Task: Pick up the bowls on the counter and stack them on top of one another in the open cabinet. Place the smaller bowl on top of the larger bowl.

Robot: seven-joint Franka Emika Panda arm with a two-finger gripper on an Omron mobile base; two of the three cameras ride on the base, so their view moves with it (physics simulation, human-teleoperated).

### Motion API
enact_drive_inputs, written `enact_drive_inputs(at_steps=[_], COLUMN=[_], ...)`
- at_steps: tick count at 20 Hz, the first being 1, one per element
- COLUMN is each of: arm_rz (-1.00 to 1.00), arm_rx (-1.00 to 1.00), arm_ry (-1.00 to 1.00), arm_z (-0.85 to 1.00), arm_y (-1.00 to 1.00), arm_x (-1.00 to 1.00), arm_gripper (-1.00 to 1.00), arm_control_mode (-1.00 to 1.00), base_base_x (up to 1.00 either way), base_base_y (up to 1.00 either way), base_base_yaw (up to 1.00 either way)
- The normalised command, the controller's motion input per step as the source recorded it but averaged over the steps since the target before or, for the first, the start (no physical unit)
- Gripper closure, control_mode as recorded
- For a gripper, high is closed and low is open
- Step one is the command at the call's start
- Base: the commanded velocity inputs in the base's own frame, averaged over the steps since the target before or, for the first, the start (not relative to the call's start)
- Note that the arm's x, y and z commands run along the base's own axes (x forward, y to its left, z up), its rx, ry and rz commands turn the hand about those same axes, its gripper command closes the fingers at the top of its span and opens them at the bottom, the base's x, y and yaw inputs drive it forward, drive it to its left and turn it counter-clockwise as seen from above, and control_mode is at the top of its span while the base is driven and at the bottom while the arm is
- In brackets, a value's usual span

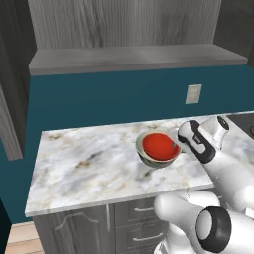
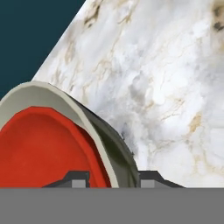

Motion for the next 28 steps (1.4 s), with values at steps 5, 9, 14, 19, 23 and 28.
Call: enact_drive_inputs(at_steps=[5,9,14,19,23,28], arm_rz=[-0.14,-0.15,-0.12,-0.10,-0.13,-0.18], arm_rx=[0.00,0.02,0.05,0.05,0.02,0.00], arm_ry=[0.08,0.09,0.01,0.00,-0.02,-0.02], arm_z=[0.62,0.64,0.58,0.61,0.63,0.56], arm_y=[0.00,0.00,0.00,0.00,0.00,0.00], arm_x=[-0.26,-0.28,-0.44,-0.45,-0.40,-0.25], arm_gripper=[1.00,1.00,1.00,1.00,1.00,1.00], arm_control_mode=[-1.00,-1.00,-1.00,-1.00,-1.00,-1.00], base_base_x=[0.00,0.00,0.00,0.00,0.00,0.00], base_base_y=[0.00,0.00,0.00,0.00,0.00,0.00], base_base_yaw=[0.00,0.00,0.00,0.00,0.00,0.00])
